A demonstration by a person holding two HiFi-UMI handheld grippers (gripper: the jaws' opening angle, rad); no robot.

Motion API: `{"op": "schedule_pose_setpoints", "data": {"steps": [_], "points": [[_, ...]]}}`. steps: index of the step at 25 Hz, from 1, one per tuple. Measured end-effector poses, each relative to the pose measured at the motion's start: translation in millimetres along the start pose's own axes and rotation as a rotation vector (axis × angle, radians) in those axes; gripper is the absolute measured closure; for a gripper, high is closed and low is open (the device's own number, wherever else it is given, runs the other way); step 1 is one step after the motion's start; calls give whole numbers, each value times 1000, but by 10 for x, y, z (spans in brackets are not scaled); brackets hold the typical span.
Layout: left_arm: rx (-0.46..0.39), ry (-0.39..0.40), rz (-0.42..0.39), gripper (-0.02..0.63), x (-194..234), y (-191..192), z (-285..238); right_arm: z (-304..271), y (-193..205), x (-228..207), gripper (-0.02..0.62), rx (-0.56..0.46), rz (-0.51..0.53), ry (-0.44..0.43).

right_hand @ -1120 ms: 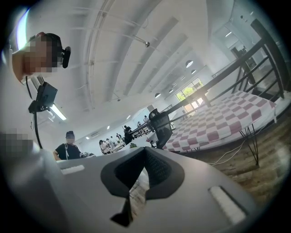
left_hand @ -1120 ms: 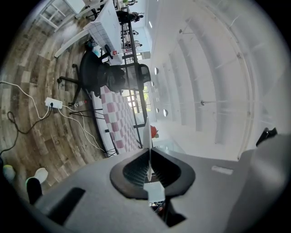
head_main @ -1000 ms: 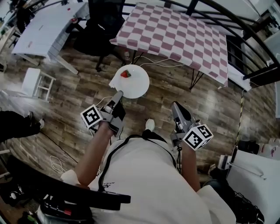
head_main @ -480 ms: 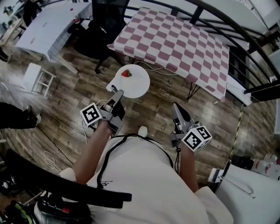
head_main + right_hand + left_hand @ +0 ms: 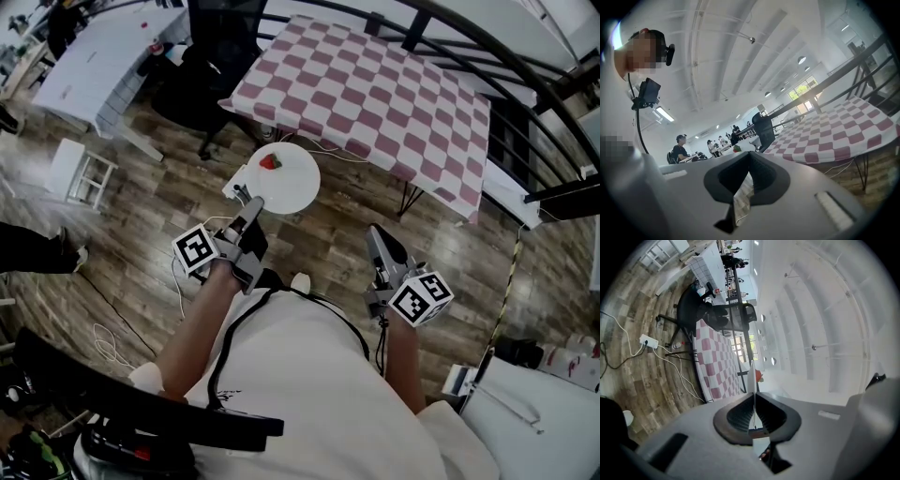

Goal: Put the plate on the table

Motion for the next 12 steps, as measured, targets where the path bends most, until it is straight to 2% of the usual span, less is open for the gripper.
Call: {"op": "schedule_pose_setpoints", "data": {"steps": [12], "points": [[6,-9,-6,584,-15,53,-317,40,-108,-259,586,-3,-14,-5]]}}
Point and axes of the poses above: the fingertips, and each gripper's own axes: z backward along the fingers, x to its left, y out of its underside, the point moved 5 cm from there along z, backward along the fingers, and after that the axes turned 5 degrees about x, right-handed, at the moved point
